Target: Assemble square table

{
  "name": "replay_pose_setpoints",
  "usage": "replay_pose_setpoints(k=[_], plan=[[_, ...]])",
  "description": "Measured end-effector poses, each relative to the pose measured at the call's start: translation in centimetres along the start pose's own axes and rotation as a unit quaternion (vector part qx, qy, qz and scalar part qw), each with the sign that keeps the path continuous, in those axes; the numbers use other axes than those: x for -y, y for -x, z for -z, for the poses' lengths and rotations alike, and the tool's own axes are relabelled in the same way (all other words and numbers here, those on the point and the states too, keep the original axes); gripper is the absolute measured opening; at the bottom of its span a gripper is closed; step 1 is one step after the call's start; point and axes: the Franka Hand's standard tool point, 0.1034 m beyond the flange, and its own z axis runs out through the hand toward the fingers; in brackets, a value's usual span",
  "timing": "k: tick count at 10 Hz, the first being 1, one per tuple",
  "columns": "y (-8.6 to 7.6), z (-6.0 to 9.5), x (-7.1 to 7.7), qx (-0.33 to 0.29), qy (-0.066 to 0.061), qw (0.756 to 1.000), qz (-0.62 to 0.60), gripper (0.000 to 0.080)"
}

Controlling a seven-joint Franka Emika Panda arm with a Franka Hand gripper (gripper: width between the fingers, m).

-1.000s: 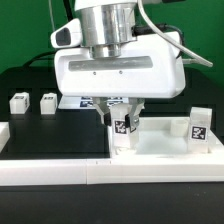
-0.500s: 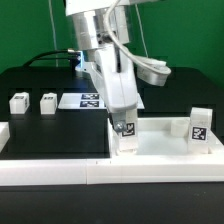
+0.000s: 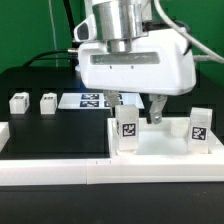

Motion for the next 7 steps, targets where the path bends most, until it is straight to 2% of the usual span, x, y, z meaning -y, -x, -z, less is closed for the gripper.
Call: replay_pose_setpoints(k=[1, 3, 4, 5, 6, 7], plan=[[-0.18, -0.11, -0.19, 0.0, 0.001, 0.999, 0.034, 0.0644], [-0.28, -0.21, -0.34, 0.0, 0.003, 0.991, 0.133, 0.0648], [-0.46, -0.46, -0.5, -0.002, 0.011, 0.972, 0.235, 0.0649], [-0.71, -0.34, -0.43, -0.005, 0.013, 0.939, 0.343, 0.0649], [-0.66, -0.34, -0.26, -0.007, 0.011, 0.936, 0.353, 0.0649], [-0.62, -0.41, -0.28, -0.007, 0.011, 0.946, 0.325, 0.0646]])
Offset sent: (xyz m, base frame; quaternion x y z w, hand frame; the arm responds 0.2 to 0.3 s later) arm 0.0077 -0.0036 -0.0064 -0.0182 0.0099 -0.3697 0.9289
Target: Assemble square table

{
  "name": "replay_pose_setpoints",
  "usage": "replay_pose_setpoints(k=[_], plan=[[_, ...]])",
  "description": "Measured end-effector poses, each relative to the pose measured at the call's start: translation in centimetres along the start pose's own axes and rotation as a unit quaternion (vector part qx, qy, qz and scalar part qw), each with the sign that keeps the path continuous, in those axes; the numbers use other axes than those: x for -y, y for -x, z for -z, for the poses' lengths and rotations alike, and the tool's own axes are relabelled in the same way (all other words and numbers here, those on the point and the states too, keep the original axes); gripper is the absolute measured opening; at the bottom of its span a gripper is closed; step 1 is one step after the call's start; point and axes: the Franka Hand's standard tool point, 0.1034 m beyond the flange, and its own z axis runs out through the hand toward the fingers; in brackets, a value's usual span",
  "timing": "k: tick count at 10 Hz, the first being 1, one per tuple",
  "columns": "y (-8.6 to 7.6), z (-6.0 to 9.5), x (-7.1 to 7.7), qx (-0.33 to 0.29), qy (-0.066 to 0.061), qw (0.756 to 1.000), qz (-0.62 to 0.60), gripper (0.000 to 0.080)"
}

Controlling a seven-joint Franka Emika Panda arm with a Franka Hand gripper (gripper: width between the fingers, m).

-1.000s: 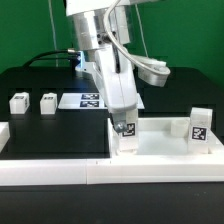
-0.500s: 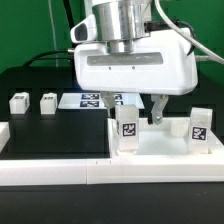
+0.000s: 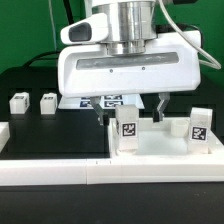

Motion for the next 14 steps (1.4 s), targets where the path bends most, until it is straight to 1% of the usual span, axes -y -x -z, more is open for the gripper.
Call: replay_pose_setpoints(k=[1, 3, 5, 6, 7, 8, 9, 10, 11, 13, 14], plan=[[0.0, 0.0, 0.0, 0.0, 0.001, 1.0, 0.004, 0.0646], [0.1, -0.1, 0.0, 0.001, 0.0, 0.997, -0.077, 0.0293], [0.1, -0.1, -0.3, 0.001, 0.001, 0.991, -0.135, 0.0295], [0.0, -0.2, -0.4, 0.001, 0.0, 0.98, -0.198, 0.0295], [0.0, -0.2, -0.5, 0.002, -0.003, 0.958, -0.288, 0.0294], [0.1, -0.3, -0.7, 0.006, -0.007, 0.924, -0.381, 0.0294], [0.0, -0.3, -1.0, 0.013, -0.019, 0.887, -0.462, 0.0294], [-0.1, -0.3, -1.2, 0.019, -0.032, 0.855, -0.518, 0.0293], [0.0, -0.3, -1.0, 0.02, -0.033, 0.843, -0.536, 0.0293], [0.1, -0.4, -0.9, 0.02, -0.033, 0.852, -0.522, 0.0293], [0.1, -0.4, -0.8, 0.018, -0.032, 0.865, -0.501, 0.0293]])
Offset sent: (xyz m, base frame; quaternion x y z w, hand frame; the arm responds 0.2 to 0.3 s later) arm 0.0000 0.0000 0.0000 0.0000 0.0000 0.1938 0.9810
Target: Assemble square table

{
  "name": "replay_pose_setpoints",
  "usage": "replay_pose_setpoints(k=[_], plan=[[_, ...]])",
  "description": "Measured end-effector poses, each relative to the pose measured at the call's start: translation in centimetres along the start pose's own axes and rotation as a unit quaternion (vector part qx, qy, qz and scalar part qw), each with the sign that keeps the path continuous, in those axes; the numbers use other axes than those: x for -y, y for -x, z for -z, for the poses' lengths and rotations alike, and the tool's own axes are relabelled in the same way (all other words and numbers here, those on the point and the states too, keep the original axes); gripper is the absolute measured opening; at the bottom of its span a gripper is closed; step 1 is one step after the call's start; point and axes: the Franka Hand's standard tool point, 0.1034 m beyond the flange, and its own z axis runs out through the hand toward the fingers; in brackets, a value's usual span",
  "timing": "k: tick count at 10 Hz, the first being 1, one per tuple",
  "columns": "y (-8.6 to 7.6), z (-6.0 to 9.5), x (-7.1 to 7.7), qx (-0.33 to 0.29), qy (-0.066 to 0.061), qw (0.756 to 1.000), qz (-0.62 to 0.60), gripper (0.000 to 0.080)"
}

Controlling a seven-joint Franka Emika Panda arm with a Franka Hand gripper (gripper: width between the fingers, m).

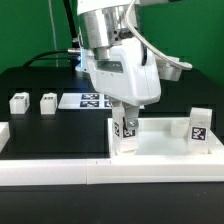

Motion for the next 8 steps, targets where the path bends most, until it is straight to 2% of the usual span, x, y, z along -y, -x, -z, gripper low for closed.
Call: replay_pose_setpoints(k=[1, 2, 3, 4, 5, 7, 8], plan=[[0.12, -0.06, 0.03, -0.008, 0.003, 0.995, 0.097, 0.0293], [0.37, 0.05, 0.22, -0.015, 0.015, 0.976, 0.215, 0.0492], [0.57, 0.19, 0.39, -0.017, 0.028, 0.952, 0.306, 0.0597], [0.4, 0.16, 0.31, -0.017, 0.028, 0.947, 0.321, 0.0597], [0.33, 0.14, 0.25, -0.016, 0.03, 0.932, 0.362, 0.0638], [0.27, 0.19, 0.22, -0.014, 0.033, 0.903, 0.428, 0.0647], [0.1, 0.45, 0.21, -0.009, 0.047, 0.841, 0.539, 0.0649]])
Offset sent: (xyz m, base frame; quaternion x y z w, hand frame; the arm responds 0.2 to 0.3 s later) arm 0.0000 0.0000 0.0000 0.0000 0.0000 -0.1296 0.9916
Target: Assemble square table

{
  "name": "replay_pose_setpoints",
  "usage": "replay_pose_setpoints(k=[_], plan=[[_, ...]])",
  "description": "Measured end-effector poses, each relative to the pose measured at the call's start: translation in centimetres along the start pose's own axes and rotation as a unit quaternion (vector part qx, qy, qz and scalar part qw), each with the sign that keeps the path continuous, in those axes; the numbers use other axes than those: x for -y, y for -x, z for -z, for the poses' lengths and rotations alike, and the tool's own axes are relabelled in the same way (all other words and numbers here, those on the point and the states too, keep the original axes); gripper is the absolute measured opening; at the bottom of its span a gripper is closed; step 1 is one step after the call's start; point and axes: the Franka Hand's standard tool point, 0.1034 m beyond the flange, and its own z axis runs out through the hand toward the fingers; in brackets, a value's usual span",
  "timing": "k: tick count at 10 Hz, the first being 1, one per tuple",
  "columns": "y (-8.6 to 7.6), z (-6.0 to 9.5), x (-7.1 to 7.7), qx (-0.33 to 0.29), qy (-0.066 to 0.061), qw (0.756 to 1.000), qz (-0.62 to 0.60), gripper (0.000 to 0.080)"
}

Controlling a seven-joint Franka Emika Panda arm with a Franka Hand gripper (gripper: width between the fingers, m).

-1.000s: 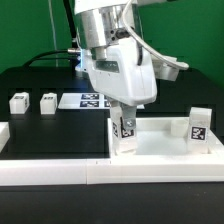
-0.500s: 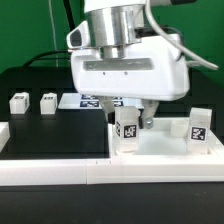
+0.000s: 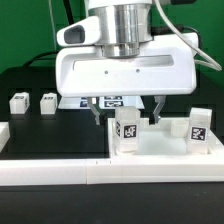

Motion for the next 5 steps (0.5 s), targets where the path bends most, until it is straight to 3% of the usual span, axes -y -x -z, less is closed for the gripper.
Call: replay_pose_setpoints(k=[1, 4, 5], plan=[[0.21, -0.04, 0.12, 0.012, 0.003, 0.996, 0.088, 0.0649], [0.21, -0.1, 0.1, 0.012, 0.003, 0.998, 0.064, 0.064], [0.22, -0.12, 0.12, 0.012, 0.002, 0.998, 0.054, 0.0445]])
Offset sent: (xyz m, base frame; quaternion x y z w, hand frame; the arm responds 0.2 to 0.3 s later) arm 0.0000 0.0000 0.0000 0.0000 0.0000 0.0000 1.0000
